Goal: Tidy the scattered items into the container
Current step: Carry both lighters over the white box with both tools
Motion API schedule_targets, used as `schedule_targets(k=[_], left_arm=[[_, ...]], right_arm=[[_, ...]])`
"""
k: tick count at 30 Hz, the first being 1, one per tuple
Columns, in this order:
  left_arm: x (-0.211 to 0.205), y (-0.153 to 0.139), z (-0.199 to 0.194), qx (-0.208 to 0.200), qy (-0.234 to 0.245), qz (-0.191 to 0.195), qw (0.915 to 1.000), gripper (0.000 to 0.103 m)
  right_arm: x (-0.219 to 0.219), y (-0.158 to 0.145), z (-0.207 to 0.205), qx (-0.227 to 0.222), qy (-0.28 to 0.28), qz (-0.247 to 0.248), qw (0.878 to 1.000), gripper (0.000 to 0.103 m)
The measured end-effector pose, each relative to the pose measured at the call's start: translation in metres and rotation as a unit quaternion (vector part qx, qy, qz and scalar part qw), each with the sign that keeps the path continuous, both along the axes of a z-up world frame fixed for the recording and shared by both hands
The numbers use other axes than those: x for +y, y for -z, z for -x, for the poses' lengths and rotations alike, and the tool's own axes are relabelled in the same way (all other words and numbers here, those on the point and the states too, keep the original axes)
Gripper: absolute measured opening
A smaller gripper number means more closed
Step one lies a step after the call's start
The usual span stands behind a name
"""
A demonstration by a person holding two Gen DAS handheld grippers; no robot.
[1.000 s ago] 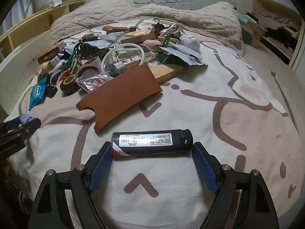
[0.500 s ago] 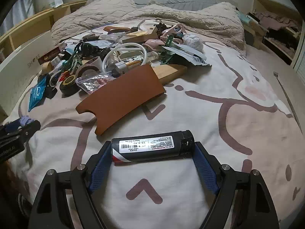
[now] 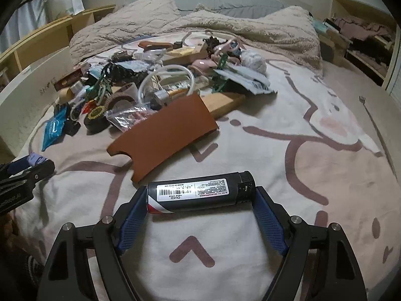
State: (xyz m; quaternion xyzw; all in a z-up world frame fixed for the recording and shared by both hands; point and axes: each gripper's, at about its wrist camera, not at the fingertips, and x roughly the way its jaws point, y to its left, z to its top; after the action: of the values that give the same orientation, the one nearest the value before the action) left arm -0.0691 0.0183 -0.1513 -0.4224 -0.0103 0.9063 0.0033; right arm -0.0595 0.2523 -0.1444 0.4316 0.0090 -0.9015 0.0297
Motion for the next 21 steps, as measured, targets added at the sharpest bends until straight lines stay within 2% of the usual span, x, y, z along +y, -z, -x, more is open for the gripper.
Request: schedule_targets(k=[6, 14, 21], left_arm=[[-0.002, -0.028, -0.001, 0.031, -0.001, -0.018, 0.9994, 0.08], [-0.016, -0.071, -0.002, 0.077, 0.002, 0.0, 0.9971, 0.08], [-0.042, -0.114, 0.0, 0.119, -0.005, 0.005, 0.9929, 0.08]], right_arm=[[-0.009, -0.029, -0.002, 0.03, -0.013, -0.008, 0.999, 0.083], [-0.025, -0.08, 0.008, 0.086, -0.042, -0.012, 0.995, 0.082], [-0.037, -0.113, 0.021, 0.115, -0.057, -0.003, 0.992, 0.083]])
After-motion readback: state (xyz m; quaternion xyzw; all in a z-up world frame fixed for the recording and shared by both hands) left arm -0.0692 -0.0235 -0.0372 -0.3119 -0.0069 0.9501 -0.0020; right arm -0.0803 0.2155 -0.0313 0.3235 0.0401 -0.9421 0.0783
